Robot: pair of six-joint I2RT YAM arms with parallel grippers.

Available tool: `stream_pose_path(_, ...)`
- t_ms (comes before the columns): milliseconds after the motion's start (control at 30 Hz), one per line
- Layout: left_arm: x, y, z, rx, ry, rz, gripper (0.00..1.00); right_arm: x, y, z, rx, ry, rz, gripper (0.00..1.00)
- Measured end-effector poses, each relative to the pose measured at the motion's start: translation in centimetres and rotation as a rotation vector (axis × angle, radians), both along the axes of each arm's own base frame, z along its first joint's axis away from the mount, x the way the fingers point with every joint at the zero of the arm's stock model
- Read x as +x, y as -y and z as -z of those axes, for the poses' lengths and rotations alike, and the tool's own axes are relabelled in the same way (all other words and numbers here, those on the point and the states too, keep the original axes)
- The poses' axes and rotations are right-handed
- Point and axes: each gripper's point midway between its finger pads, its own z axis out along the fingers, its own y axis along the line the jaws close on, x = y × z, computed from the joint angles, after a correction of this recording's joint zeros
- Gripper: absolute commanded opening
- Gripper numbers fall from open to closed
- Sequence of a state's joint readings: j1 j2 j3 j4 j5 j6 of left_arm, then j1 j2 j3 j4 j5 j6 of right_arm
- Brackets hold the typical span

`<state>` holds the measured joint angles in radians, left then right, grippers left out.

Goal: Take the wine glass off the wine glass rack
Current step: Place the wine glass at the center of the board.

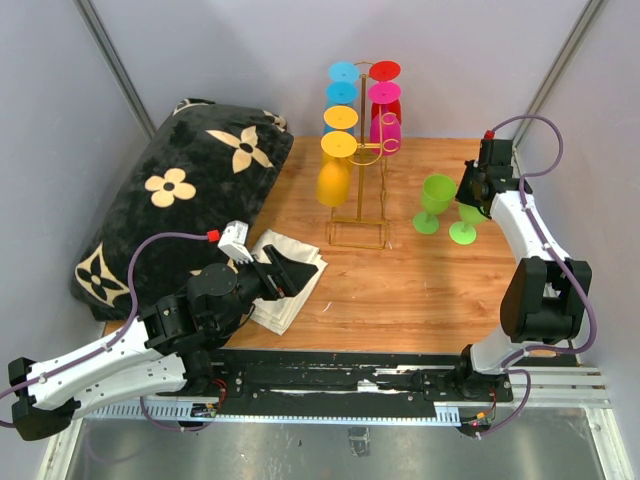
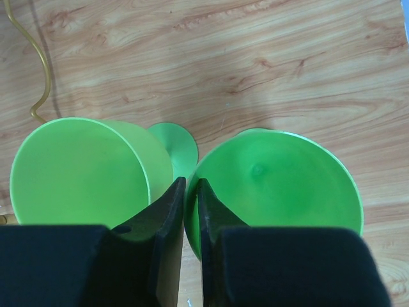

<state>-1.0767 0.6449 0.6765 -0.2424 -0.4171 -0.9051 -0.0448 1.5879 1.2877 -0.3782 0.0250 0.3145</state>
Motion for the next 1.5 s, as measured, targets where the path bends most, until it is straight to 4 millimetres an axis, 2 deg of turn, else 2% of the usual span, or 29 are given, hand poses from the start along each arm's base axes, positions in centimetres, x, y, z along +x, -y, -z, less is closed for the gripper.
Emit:
stream_pose_path(533,-0.3,0.2,-0.1,-0.002,0.0,0.018,1.0,0.2,-0.5,-0.4,0.044,0.01,-0.026,0.15)
stream_pose_path(767,-0.5,0.6,-0.2,-0.002,-0.002,0.042,1.0,-0.1,-0.2,-1.4,0.048,0.031,-0.018,0.23)
stream_pose_path(1100,-0.8,1.4,0.3,0.014,-0.02,0.078,1.0,-0.9,-0.4,-5.8,0.072,0.133,-0.021,0.33)
stream_pose_path(1233,-0.9,1.6,0.5,0.021,-0.026,0.086,1.0,-1.0,-1.0,-8.3,0.109,0.194,-0.029,0.45)
stream_pose_path(1400,-0.9,1.8,0.7,0.026,-0.032,0.095,1.0,-0.7,-2.9,-10.9,0.227,0.271,-0.055,0.58)
stream_pose_path(1500,-1.0,1.8,0.8,0.027,-0.033,0.097,1.0,0.2,-5.3,-13.0,0.369,0.34,-0.114,0.62)
